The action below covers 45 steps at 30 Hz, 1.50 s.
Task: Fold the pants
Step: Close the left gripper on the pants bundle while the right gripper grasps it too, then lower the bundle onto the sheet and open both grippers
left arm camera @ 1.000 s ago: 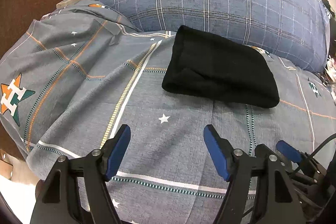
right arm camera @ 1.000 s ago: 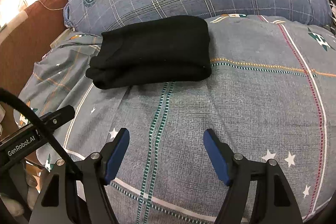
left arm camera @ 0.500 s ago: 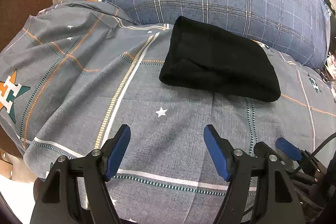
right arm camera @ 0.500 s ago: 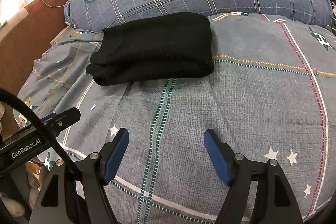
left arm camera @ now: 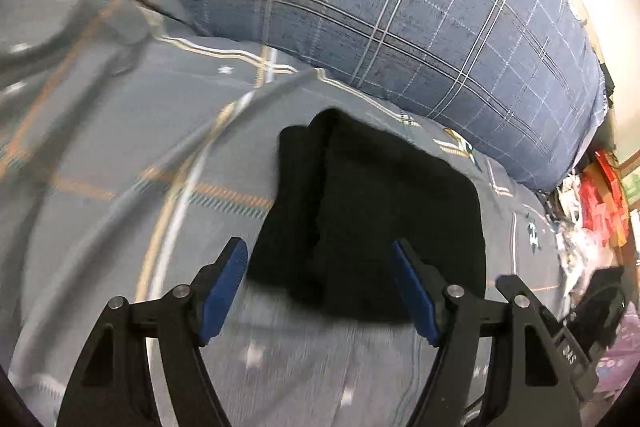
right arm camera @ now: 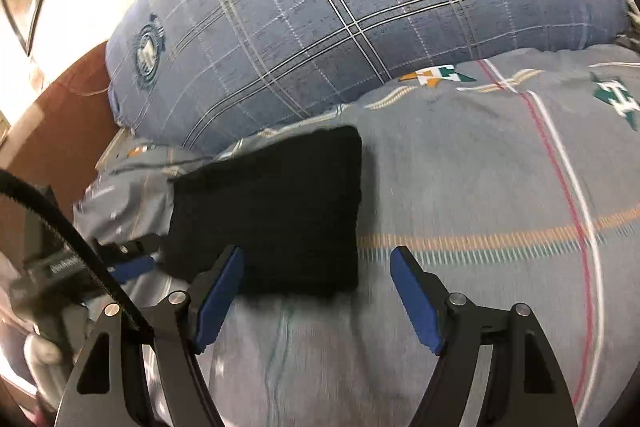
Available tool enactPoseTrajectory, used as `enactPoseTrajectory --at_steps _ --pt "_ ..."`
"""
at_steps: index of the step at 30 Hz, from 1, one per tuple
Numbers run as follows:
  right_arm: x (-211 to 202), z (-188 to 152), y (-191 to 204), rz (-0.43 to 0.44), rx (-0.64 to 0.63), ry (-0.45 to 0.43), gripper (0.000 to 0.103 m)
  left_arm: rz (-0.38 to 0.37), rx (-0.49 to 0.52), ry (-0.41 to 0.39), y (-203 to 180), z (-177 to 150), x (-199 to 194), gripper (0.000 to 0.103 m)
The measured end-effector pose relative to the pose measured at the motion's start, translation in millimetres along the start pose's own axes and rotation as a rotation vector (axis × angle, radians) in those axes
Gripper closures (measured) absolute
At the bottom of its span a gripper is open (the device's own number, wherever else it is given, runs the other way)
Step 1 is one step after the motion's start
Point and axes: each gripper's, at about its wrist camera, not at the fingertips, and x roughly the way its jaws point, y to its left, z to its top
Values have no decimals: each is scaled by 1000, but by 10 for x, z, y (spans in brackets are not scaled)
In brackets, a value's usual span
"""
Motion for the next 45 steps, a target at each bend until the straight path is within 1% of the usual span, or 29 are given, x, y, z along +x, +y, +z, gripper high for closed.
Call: enactPoseTrajectory --at_steps 2,3,4,6,7,8,9,10,12,14,15,19,21,22,23,24,25,26,27,28,31,32,33,35,37,39,40,42,45 --pt "202 162 -34 -2 9 25 23 -12 -5 52 39 115 229 30" --pt "328 249 -58 -1 19 43 23 -16 11 73 39 161 355 26" --pt "405 285 -73 8 27 57 23 -15 25 81 38 176 434 17" --pt "605 375 -93 27 47 96 27 -39 20 96 71 210 576 15" --pt "724 399 -98 40 56 126 30 -54 6 88 83 221 577 15" --pt "811 417 -111 63 68 150 39 -67 -7 84 85 226 549 22" --pt "877 427 -123 95 93 170 43 -102 -24 92 79 222 507 32" --pt "881 443 -124 112 109 169 46 -103 -21 84 54 215 458 33" --pt "793 479 -65 159 105 155 62 -112 7 61 -44 185 325 34" --pt "657 524 -6 210 106 143 66 -130 12 48 -137 169 217 34" --pt "578 549 22 222 100 136 66 -138 18 38 -209 163 154 34" --pt "209 603 25 193 51 69 66 -161 47 30 -469 188 157 34" --pt "92 614 -64 169 51 44 66 -146 49 47 -566 179 280 34" --pt "66 607 -146 154 61 39 65 -117 35 64 -588 179 391 33" --pt "73 589 -224 133 80 41 61 -66 23 80 -590 183 511 33" --pt "95 564 -298 107 92 47 54 -22 12 86 -583 167 590 33" --pt "146 535 -366 71 87 68 49 -18 -5 100 -551 164 648 33" --pt "202 507 -406 21 74 96 45 -53 -36 117 -506 159 660 33" --pt "200 471 -441 -22 62 107 45 -85 -74 113 -458 155 584 33" --pt "134 450 -462 -13 59 90 45 -94 -82 93 -446 154 480 33" --pt "-179 494 -469 11 39 -16 42 -101 -19 -18 -558 205 53 33" --pt "-255 543 -464 37 39 -44 40 -114 -2 -49 -629 239 -64 33" --pt "-290 600 -466 90 54 -55 40 -136 7 -52 -681 272 -91 33" --pt "-229 687 -473 189 99 -36 39 -174 24 -28 -798 336 -16 33" --pt "-34 767 -504 267 165 9 39 -167 25 20 -869 351 197 33" --pt "235 822 -543 265 197 60 39 -102 3 93 -822 371 539 33" --pt "351 850 -577 255 213 72 39 -92 -27 112 -746 372 678 33" --pt "588 851 -675 266 277 112 39 -103 -36 67 -701 375 734 33" --pt "740 807 -802 274 355 89 39 -114 -16 72 -768 403 744 21"
